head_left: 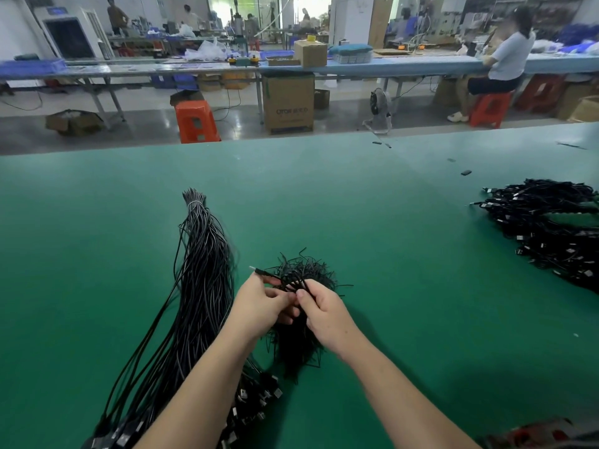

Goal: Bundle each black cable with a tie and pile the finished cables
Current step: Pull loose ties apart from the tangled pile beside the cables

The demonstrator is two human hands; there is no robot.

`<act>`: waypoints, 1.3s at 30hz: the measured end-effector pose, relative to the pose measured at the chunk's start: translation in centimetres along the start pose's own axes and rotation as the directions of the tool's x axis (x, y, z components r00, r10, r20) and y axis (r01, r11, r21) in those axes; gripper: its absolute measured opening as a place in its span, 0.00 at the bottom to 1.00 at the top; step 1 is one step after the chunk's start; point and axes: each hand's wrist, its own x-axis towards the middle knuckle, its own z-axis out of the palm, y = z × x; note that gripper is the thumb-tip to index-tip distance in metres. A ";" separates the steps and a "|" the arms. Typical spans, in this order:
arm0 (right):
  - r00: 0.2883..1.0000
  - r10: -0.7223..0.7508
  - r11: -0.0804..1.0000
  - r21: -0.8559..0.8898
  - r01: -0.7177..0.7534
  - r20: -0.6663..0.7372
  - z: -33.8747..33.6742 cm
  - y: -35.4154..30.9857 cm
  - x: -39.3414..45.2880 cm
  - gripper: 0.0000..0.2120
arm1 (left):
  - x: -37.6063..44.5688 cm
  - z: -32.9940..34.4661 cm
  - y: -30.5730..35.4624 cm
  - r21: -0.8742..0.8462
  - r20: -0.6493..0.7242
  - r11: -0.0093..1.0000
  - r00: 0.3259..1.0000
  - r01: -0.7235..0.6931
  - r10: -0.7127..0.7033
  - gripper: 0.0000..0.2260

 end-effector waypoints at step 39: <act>0.991 -0.133 0.972 -0.193 0.136 0.031 -0.6 -1.3 -1.1 0.07 | -0.3 0.8 0.4 0.355 -0.131 0.895 0.933 -0.272 0.335 0.07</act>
